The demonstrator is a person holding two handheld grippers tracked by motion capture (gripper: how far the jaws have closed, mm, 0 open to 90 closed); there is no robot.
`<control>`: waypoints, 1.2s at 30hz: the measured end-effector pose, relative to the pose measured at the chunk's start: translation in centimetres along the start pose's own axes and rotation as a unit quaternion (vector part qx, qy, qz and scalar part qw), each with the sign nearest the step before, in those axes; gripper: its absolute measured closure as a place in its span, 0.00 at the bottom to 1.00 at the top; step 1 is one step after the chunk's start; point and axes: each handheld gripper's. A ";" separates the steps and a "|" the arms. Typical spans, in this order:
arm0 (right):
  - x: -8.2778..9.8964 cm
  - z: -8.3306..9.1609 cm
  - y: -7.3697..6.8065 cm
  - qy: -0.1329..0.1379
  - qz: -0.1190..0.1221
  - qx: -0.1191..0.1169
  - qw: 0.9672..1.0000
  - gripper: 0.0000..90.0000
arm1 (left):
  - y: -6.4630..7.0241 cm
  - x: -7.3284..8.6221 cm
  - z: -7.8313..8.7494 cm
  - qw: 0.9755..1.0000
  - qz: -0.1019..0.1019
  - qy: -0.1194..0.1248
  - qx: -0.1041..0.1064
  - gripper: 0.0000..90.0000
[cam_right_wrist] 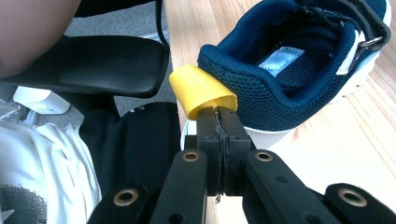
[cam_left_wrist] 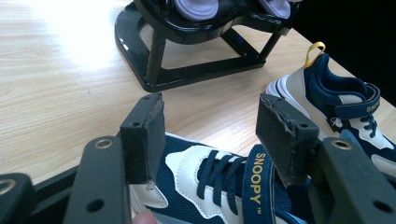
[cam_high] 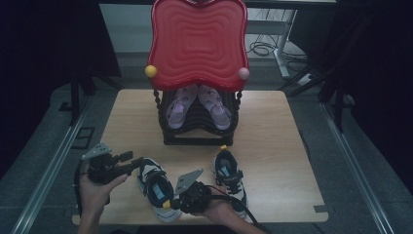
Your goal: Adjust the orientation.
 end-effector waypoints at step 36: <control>-1.9 -4.2 -0.8 0.046 0.001 -0.025 0.999 1.00 | -0.3 0.1 0.0 1.000 0.003 -0.001 -0.002 0.47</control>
Point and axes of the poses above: each handheld gripper's, and its own axes: z roughly backward along the jaws, x roughly out of its underside, y roughly to its right, and after that the axes turned 6 degrees about -x, right-handed
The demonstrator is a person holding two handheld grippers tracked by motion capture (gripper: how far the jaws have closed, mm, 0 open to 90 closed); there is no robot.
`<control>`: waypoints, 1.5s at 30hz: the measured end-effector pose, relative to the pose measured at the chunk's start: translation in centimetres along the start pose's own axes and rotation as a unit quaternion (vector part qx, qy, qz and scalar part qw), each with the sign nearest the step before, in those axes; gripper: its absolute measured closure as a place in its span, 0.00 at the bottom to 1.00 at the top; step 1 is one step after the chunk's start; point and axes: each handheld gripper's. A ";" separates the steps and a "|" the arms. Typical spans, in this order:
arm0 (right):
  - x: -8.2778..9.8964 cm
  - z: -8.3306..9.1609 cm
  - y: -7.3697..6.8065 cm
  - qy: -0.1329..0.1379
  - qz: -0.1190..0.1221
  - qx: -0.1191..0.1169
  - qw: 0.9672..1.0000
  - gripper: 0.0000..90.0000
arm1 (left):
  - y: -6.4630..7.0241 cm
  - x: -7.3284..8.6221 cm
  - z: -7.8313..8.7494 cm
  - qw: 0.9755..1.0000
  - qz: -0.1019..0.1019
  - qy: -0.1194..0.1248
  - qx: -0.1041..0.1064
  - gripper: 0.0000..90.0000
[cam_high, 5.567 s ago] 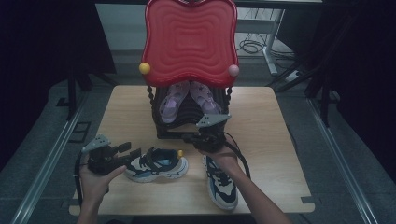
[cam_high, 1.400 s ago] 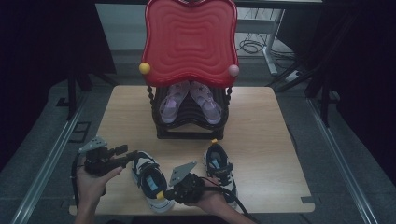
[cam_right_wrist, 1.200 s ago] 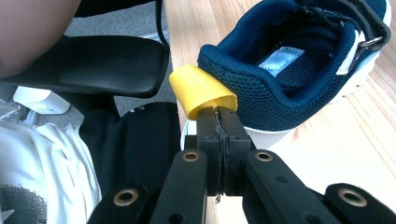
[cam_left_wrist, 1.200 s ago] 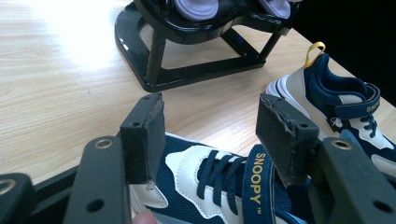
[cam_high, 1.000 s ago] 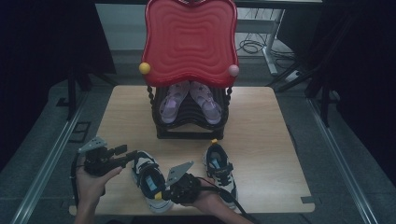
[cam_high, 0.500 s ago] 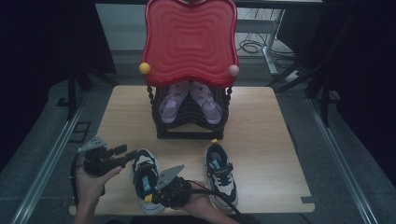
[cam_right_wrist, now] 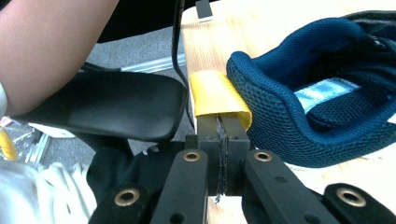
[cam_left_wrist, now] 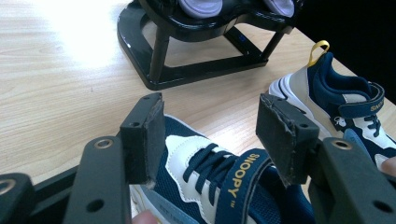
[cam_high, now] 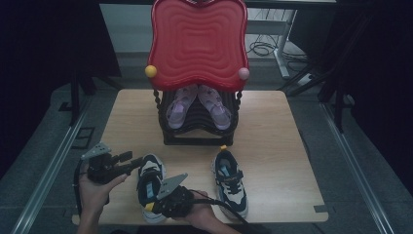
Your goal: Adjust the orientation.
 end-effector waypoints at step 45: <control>-3.7 -4.9 2.2 0.048 -0.006 0.012 0.999 0.99 | -1.6 0.1 1.2 1.000 0.016 0.015 -0.012 0.47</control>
Point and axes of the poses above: each handheld gripper's, and its own axes: z roughly backward along the jaws, x roughly out of its underside, y roughly to its right, and after that the axes turned 6 degrees about -x, right-handed
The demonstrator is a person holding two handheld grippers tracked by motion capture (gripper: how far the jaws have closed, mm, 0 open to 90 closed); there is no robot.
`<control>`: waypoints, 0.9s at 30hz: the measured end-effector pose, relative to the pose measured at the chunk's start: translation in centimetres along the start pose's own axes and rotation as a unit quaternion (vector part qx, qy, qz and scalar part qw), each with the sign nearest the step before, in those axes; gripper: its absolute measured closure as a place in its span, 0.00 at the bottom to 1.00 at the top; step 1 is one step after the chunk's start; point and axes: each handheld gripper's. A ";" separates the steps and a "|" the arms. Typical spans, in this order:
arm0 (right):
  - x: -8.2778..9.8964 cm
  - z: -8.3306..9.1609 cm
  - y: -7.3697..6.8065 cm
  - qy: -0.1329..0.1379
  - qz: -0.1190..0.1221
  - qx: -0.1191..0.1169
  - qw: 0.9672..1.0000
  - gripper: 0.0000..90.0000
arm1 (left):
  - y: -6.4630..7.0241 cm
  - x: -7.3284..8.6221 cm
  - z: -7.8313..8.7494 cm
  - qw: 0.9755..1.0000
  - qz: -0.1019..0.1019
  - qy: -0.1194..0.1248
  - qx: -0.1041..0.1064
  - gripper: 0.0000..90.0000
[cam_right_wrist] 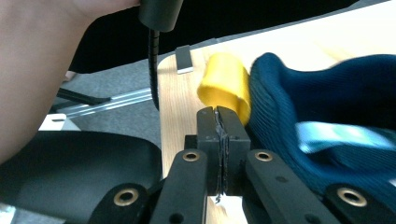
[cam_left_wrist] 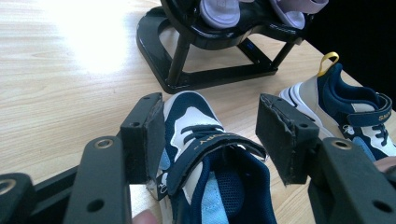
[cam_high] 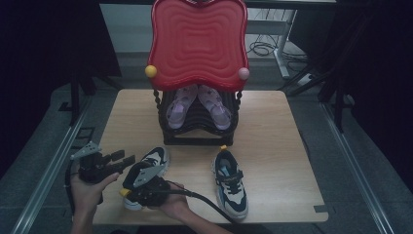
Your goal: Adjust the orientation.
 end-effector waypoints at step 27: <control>4.2 13.0 -1.3 0.049 -0.029 0.083 0.995 0.99 | 0.6 0.2 -0.7 1.000 -0.005 -0.010 -0.001 0.48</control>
Point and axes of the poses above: each handheld gripper's, and its own axes: z roughly backward along the jaws, x roughly out of its underside, y roughly to its right, and after that the axes turned 6 degrees about -x, right-handed
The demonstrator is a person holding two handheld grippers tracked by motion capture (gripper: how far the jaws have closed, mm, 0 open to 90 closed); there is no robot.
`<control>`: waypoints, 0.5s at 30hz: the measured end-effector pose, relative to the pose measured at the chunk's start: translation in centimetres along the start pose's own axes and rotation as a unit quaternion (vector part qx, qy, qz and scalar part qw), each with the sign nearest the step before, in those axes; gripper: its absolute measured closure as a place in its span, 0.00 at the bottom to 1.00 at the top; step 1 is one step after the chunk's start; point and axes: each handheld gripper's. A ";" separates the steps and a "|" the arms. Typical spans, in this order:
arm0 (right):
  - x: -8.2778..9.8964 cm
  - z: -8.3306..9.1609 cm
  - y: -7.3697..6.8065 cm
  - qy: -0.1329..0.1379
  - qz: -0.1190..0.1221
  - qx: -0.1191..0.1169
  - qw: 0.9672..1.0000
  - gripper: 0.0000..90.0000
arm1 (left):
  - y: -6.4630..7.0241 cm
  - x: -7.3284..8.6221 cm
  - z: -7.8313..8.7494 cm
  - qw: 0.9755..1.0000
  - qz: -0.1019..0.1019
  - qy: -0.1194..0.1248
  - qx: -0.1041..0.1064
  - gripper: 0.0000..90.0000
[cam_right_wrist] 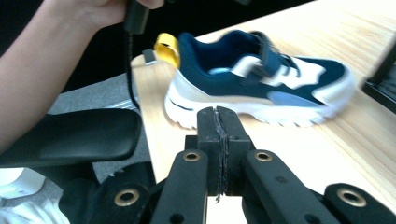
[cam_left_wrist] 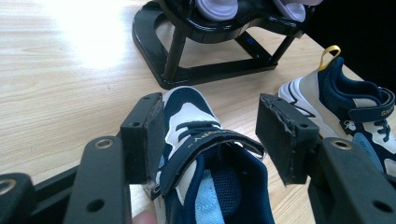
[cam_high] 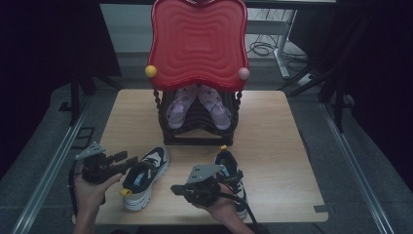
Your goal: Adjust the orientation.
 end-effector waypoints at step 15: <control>3.4 4.9 2.2 0.008 -0.031 0.050 0.998 0.99 | 0.4 0.2 -0.2 1.000 -0.003 0.000 -0.007 0.48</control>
Point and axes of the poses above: each handheld gripper's, and its own axes: z roughly backward along the jaws, x roughly out of its underside, y roughly to its right, and after that the axes turned 6 degrees about -x, right-handed
